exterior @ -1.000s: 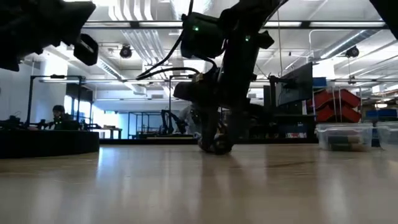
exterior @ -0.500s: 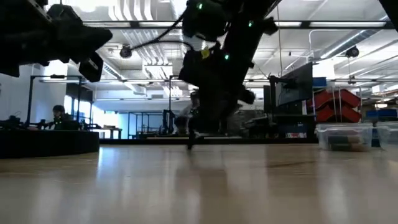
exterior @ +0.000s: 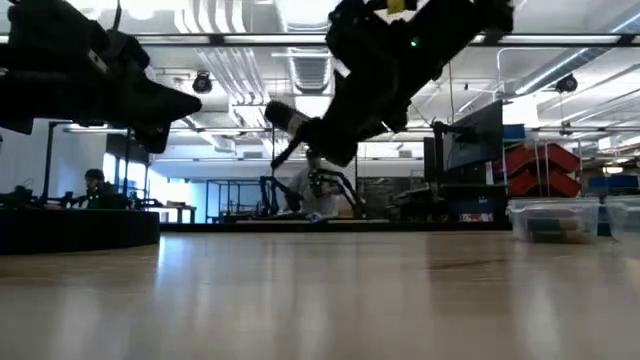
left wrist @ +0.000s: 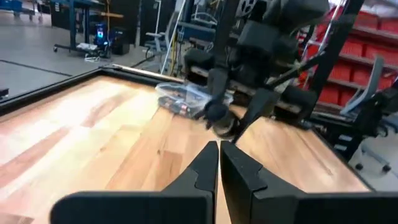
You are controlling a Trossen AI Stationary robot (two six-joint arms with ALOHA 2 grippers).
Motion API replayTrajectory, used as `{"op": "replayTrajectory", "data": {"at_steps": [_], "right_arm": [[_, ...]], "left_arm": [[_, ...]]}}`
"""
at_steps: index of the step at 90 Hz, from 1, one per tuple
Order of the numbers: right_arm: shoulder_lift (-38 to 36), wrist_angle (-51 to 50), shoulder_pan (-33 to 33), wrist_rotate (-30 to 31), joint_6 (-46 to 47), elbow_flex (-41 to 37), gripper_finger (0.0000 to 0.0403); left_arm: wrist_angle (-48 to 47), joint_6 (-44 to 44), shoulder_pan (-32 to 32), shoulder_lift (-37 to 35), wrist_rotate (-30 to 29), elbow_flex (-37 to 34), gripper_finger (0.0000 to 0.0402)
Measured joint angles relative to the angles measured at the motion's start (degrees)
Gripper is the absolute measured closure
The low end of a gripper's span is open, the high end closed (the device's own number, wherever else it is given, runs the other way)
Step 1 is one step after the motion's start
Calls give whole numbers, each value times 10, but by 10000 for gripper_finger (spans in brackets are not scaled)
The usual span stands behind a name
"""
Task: Insert battery
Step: Open the black flashlight battery compartment
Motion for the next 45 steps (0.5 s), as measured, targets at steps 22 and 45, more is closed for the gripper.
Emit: {"op": "replayTrajectory", "data": {"at_steps": [22,45], "right_arm": [[-5,228,-4,-17,14,-100,271],[-5,278,-7,-17,-16,-103,275]], "left_arm": [[105,17,0,102,-3,0,399],[244,-5,0,214,-20,0,346]]}}
